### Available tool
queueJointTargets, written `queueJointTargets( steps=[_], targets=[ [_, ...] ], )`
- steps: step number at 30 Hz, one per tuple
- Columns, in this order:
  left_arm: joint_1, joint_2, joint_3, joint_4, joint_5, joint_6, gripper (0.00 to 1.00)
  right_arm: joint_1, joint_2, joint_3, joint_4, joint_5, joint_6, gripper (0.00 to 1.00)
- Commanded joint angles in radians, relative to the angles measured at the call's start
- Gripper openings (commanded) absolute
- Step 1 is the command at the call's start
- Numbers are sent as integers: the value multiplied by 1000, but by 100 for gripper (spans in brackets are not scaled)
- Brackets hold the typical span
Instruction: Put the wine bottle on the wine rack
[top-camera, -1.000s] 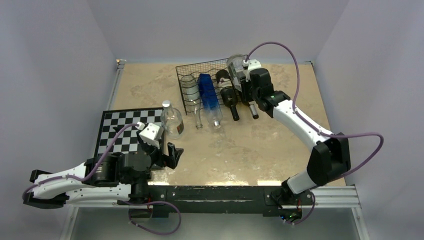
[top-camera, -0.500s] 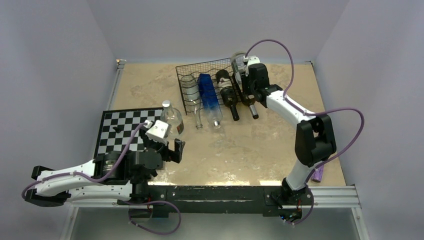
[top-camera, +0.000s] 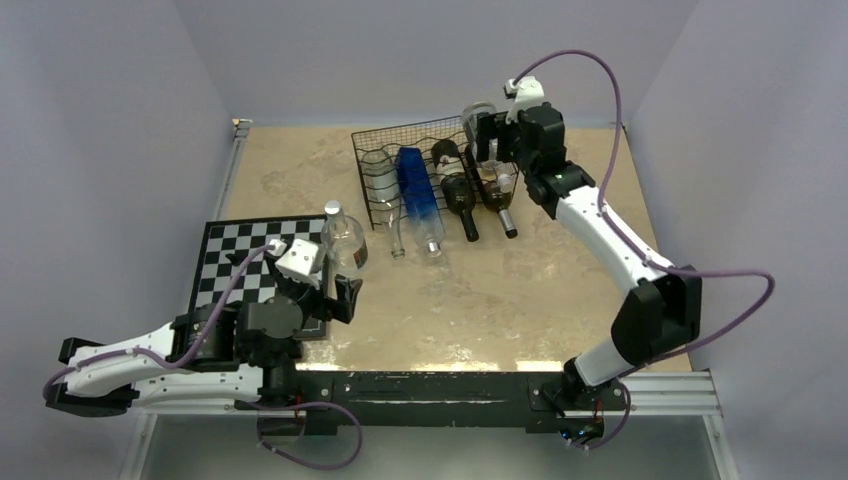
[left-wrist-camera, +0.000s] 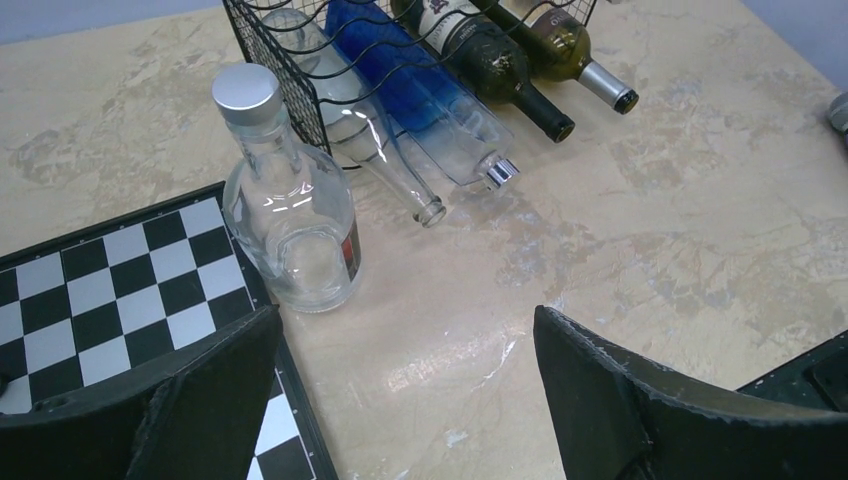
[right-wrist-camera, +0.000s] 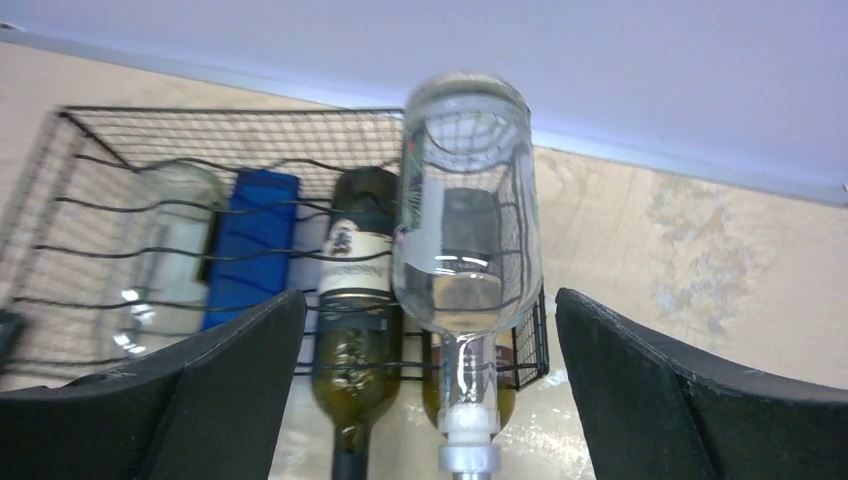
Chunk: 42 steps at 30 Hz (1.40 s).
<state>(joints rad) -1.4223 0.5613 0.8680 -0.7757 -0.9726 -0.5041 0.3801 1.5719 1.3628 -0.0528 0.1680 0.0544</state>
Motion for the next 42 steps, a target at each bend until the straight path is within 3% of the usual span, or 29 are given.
queueJointTargets(
  steps=[1,7,12,22,35,42],
  targets=[
    [4,-52,49,13,3,28,99,42,-129,87,-113,-159,6,98],
    [3,-115,110,30,-19,77,99,247,-208,127,-267,-253,-26,98],
    [3,-160,157,110,-7,177,99,395,-208,58,-217,-344,38,98],
    [4,-150,207,59,4,185,99,585,120,255,-160,-310,67,97],
    [3,-161,221,-25,13,147,99,629,345,392,-45,-60,111,86],
    [3,-150,220,-27,24,153,99,629,408,459,-96,-26,79,60]
  ],
)
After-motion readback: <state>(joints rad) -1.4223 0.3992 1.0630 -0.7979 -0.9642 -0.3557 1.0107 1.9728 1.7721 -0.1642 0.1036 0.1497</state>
